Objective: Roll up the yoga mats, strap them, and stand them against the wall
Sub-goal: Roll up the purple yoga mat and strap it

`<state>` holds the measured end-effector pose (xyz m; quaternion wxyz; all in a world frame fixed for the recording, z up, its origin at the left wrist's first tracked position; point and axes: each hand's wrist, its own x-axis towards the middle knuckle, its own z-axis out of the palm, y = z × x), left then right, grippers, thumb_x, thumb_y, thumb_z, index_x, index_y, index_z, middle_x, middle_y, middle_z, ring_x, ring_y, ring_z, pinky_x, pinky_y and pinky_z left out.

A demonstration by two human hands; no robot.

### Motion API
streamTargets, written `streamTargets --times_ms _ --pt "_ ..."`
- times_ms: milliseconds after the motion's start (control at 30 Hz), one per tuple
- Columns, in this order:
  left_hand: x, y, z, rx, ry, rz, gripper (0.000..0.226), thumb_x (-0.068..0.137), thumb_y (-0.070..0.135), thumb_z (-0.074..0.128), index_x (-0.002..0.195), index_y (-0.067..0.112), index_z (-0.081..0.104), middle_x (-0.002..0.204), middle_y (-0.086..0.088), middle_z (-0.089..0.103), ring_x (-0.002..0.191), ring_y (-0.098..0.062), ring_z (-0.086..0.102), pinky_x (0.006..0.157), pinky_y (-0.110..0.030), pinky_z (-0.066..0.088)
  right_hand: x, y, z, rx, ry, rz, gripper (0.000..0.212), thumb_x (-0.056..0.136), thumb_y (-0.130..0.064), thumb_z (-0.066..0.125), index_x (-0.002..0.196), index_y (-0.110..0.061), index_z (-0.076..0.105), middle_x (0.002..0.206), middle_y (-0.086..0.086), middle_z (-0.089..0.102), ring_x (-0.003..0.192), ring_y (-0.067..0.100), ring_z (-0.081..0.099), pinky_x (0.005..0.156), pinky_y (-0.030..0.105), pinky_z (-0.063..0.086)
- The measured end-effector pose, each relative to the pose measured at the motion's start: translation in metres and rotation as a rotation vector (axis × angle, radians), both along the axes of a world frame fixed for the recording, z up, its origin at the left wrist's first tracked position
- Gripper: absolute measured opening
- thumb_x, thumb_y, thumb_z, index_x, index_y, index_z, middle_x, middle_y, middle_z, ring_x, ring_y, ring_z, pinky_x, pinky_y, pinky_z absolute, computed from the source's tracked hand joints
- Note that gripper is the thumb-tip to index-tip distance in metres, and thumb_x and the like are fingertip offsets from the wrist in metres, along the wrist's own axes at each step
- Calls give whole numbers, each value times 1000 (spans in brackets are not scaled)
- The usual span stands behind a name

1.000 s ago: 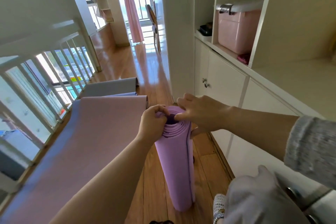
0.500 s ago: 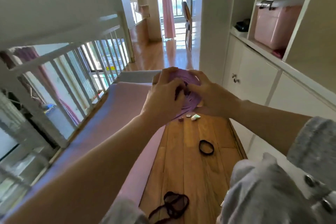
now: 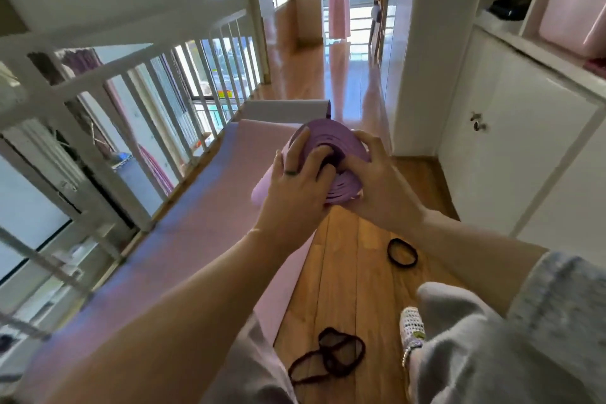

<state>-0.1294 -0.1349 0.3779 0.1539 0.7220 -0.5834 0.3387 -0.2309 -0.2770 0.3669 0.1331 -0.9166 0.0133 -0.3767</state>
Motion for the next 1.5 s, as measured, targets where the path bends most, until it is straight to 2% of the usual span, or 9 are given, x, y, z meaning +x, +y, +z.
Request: streamTargets --times_ms 300,567,667,767,833,933,1100,1300,1500 --pt "109 -86 -111 235 14 70 31 80 19 74 110 16 65 123 -10 61 134 -38 39 99 -60 42 113 -75 -135 132 116 -101 69 69 -21 86 126 -6 50 139 27 36 114 39 53 89 33 54" --pt "111 -197 -192 435 24 -145 42 66 12 83 105 10 70 118 -10 65 129 -38 47 92 -67 43 97 -165 -257 324 242 -236 81 82 -35 72 147 -17 27 155 20 21 131 26 37 103 17 32" --pt "92 -239 -218 622 -12 -128 47 67 23 85 111 17 70 124 -4 63 131 -33 46 94 -62 46 60 -202 -298 474 358 -221 74 90 -41 51 152 -26 14 161 3 13 127 29 50 94 36 51" --pt "74 -272 -254 692 -101 -183 56 86 19 68 138 15 49 147 -9 43 142 -35 26 102 -62 35 32 -235 -334 605 455 -384 74 90 -37 55 151 -30 13 145 2 46 109 24 63 85 44 56" --pt "61 -290 -281 878 -152 -224 53 98 13 45 148 9 28 157 -13 20 146 -35 2 108 -64 22 21 -253 -358 618 583 -547 65 89 -26 61 145 -23 29 133 6 56 107 24 62 87 37 54" --pt "39 -306 -318 998 -207 -260 50 99 12 39 148 9 27 156 -16 16 146 -35 -4 107 -68 19 14 -269 -399 554 988 -567 43 88 -17 61 131 -19 53 146 4 42 127 24 46 97 37 47" --pt "21 -306 -369 1123 -233 -299 50 98 7 36 146 -2 26 157 -18 13 146 -34 -5 106 -69 17 11 -263 -455 492 1440 -420 42 92 -18 55 134 -25 54 158 2 18 147 26 10 116 45 24" --pt "18 -302 -368 1146 -281 -310 49 98 7 35 145 -4 27 156 -21 10 146 -33 -3 105 -69 18 5 -266 -447 360 1482 -459 45 96 -16 50 141 -13 46 150 7 36 141 26 28 114 44 29" --pt "28 -274 -285 1096 -160 -283 61 96 6 42 150 4 14 158 -15 6 145 -31 -11 107 -69 15 14 -264 -358 723 1244 -557 34 95 -14 55 128 -17 60 130 8 57 114 23 58 93 32 50"
